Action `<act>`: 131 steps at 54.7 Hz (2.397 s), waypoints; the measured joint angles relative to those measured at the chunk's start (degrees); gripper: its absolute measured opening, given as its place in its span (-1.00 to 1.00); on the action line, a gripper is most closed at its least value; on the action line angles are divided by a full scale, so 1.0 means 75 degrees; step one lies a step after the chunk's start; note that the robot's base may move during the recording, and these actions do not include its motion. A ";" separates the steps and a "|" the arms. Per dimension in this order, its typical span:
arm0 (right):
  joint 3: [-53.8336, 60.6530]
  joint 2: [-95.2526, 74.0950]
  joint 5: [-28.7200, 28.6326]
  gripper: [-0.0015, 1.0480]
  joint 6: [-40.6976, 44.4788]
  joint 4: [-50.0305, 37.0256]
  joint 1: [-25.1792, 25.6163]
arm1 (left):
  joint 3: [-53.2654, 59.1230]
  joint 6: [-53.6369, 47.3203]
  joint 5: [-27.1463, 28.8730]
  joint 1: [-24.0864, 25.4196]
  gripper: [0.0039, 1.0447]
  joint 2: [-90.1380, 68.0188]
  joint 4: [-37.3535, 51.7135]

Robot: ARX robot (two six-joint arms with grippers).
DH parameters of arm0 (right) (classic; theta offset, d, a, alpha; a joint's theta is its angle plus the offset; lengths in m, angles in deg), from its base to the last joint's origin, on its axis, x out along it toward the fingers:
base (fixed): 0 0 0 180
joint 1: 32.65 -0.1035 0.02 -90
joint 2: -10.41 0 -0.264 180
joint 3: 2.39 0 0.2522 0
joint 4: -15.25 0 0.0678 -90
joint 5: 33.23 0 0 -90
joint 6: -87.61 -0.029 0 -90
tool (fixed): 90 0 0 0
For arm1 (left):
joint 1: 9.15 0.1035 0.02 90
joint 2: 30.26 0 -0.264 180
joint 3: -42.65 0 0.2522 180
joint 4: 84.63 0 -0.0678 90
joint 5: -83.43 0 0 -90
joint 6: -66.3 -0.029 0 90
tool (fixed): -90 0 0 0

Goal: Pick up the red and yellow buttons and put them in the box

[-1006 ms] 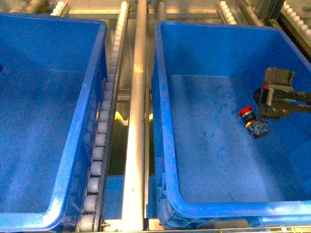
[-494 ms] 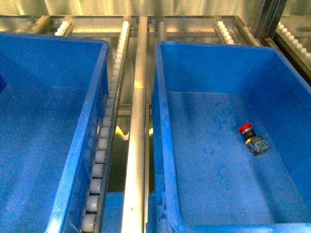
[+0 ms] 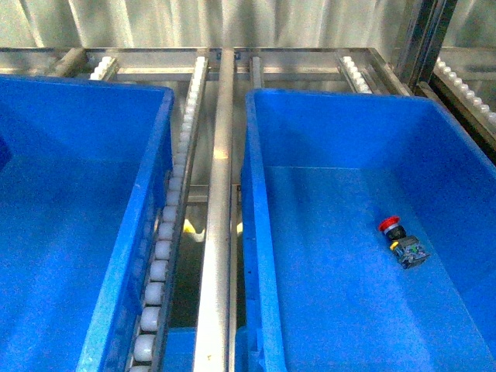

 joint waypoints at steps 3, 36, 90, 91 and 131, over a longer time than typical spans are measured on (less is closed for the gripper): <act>0.0000 0.0219 -0.0615 -0.94 0.0003 0.0239 0.0396 | 0.0000 0.0000 0.0009 0.0000 0.85 0.0000 0.0000; -0.0003 0.2524 -0.0991 -0.94 0.0003 0.2532 0.1003 | 0.0000 -0.0003 -0.0003 0.0000 0.85 0.0000 0.0000; -0.0003 0.2556 -0.0962 0.86 0.0015 0.2573 0.1000 | 0.0000 -0.0003 -0.0006 0.0000 0.85 0.0000 0.0003; -0.0003 0.2556 -0.0962 0.86 0.0015 0.2573 0.1000 | 0.0000 -0.0003 -0.0006 0.0000 0.85 0.0000 0.0003; -0.0003 0.2567 -0.0976 0.86 0.0017 0.2588 0.1003 | 0.0000 -0.0003 0.0000 0.0000 0.85 0.0000 0.0000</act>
